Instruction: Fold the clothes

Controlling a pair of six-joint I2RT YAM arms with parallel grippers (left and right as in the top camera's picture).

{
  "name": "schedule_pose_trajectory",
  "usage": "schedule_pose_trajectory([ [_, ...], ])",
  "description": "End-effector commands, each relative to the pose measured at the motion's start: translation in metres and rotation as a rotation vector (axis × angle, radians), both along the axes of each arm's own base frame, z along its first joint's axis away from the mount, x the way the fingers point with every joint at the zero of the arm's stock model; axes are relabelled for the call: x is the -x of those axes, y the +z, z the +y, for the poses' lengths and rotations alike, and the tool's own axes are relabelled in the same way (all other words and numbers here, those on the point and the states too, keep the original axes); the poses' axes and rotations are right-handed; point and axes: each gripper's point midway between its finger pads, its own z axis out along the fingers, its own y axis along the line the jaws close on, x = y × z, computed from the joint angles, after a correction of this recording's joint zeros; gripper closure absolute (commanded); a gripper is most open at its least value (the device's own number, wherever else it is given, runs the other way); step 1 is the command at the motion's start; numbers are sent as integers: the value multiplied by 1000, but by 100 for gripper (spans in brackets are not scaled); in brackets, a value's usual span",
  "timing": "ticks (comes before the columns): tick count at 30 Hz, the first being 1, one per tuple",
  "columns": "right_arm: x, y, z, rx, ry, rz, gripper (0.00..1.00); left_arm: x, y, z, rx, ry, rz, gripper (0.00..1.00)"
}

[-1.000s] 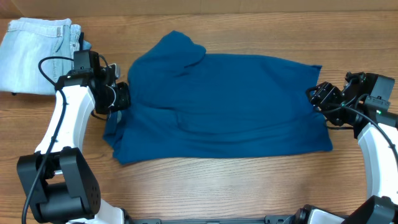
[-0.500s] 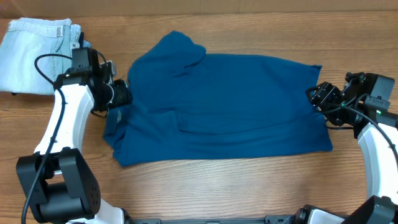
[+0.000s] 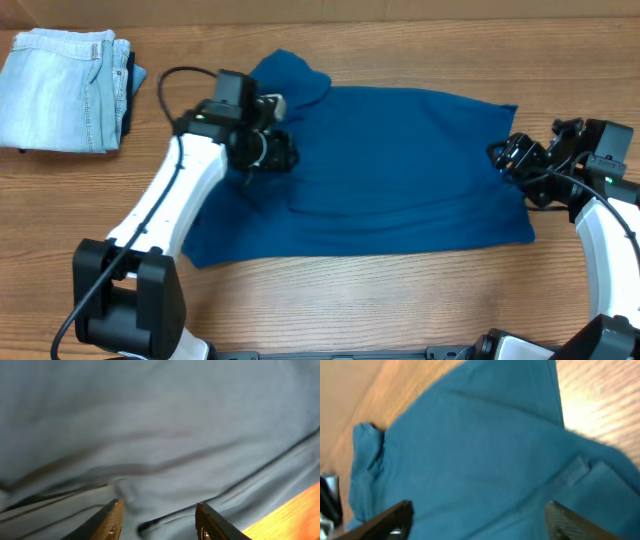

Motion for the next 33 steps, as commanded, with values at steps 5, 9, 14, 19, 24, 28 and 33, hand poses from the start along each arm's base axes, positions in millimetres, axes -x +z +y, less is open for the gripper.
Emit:
schedule_pose_trajectory([
  [5,20,-12,6,-42,-20,119,50,0,-1,-6,-88,14,-17,58],
  [9,22,-18,7,-50,-20,143,37,5,-7,-4,-110,-40,-21,55],
  [14,18,-19,5,-46,-19,131,28,19,-29,10,-176,-43,34,47],
  [19,17,-18,5,-45,-19,129,28,34,-34,14,-212,-136,64,45],
  [24,15,-17,4,-41,-19,116,28,47,-45,18,-231,-167,101,45],
  [28,15,-17,4,-41,-19,117,28,63,-60,22,-235,-156,158,46],
  [33,14,-17,4,-40,-19,114,28,65,-73,22,-227,-137,153,46],
])
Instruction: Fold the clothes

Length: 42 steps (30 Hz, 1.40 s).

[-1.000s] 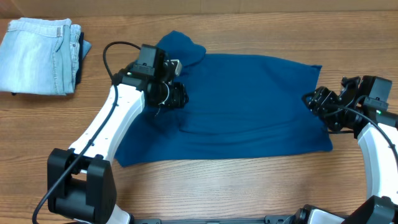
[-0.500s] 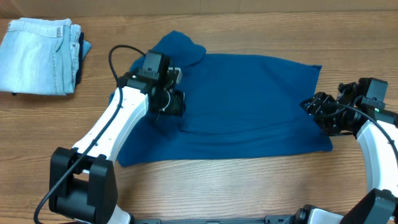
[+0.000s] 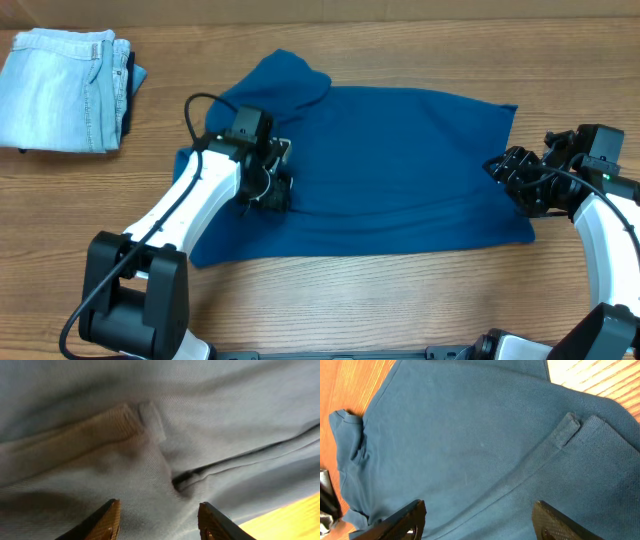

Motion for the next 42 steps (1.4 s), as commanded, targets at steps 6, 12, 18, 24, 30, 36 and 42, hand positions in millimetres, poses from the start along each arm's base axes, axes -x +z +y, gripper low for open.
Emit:
schedule_pose_trajectory([
  [6,-4,3,-1,5,2,-16,28,-8,-15,-2,12,2,-47,52],
  [12,-4,3,-1,5,2,-16,28,-9,-24,-3,15,2,-52,56],
  [18,-4,4,-1,5,2,-16,29,-6,-40,-2,3,5,-12,75],
  [24,-4,3,-1,5,2,-16,29,-11,-40,0,-9,30,-23,96],
  [30,-4,3,-1,7,5,-17,29,-22,-29,1,-23,60,-44,96],
  [36,-4,4,-1,9,8,-19,29,-46,-4,7,-66,121,-111,96],
  [42,-4,4,-1,10,8,-19,29,-49,-1,17,-119,144,-121,96],
])
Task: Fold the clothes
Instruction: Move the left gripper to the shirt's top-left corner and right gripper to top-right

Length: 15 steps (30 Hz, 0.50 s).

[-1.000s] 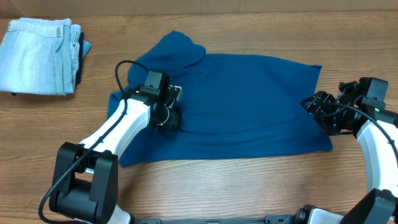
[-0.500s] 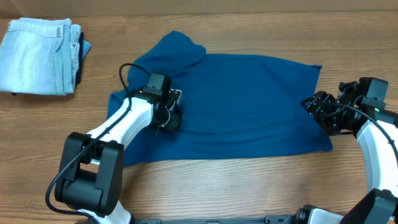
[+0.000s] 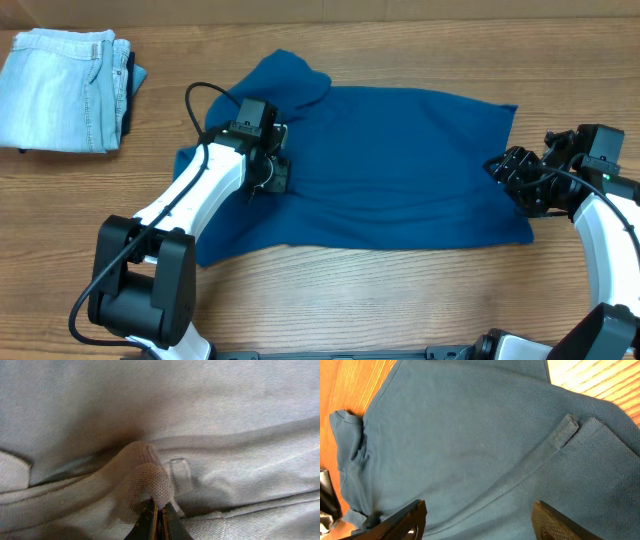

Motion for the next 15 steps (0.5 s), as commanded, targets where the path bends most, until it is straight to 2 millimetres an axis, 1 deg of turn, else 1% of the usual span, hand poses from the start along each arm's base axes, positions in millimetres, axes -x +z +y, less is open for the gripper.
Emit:
schedule_pose_trajectory([
  [1,-4,3,-2,12,6,-18,29,-8,4,14,-74,48,-30,95],
  [4,-4,4,-2,13,6,-20,29,-9,4,19,-104,55,-34,94],
  [9,-2,2,-3,21,0,-5,28,-3,2,23,-118,52,-8,92],
  [11,5,-4,-5,30,-9,36,29,-1,2,24,-121,46,0,90],
  [12,11,-8,-6,37,-22,73,32,0,2,24,-122,46,4,90],
  [15,27,-29,-20,94,-88,203,33,1,2,24,-120,46,7,89],
])
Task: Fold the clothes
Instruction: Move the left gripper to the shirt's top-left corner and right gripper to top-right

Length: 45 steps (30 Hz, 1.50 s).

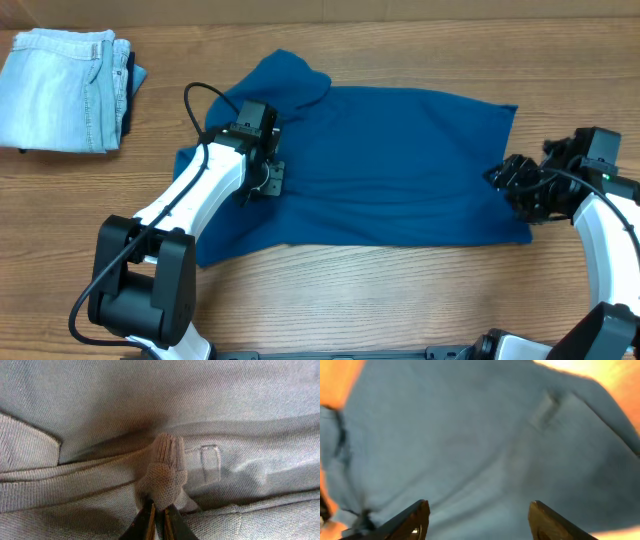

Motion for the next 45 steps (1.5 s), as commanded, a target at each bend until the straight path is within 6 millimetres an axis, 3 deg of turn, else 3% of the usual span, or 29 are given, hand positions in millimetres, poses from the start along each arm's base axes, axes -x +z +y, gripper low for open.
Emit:
schedule_pose_trajectory([
  [1,10,-23,-23,104,-79,125,33,-7,5,5,-19,9,-24,89],
  [3,6,-34,-30,120,-96,146,32,-8,5,4,-18,10,-27,89],
  [9,-21,-52,-23,43,-67,87,35,-8,5,4,-18,10,-25,89],
  [13,-30,-59,-24,38,-64,70,52,-8,5,4,-18,10,-25,88],
  [15,-32,-62,-25,39,-64,67,75,-8,5,4,-18,10,-26,88],
  [17,-31,-67,-25,36,-64,75,75,-8,5,4,-18,10,-25,88],
  [18,-31,-70,-24,33,-64,83,73,-8,5,4,-18,9,-25,88],
  [19,-30,-74,-24,30,-64,95,59,-7,5,4,-18,9,-24,88],
  [21,-29,-76,-24,27,-64,104,55,-7,5,4,-19,9,-22,88],
  [23,-26,-78,-24,28,-66,115,40,-7,5,5,-19,10,-21,89],
  [25,-22,-80,-27,42,-90,142,35,-7,5,4,-19,9,-22,89],
  [27,-20,-82,-32,69,-107,158,34,-7,5,4,-19,9,-22,89],
  [32,-25,-82,-40,112,-119,136,44,-7,5,5,-19,10,-22,89],
  [37,-38,-82,-62,217,-153,90,43,-6,5,5,-21,10,-18,89],
  [45,-37,-81,-92,375,-212,101,39,0,4,7,-32,10,6,84],
])
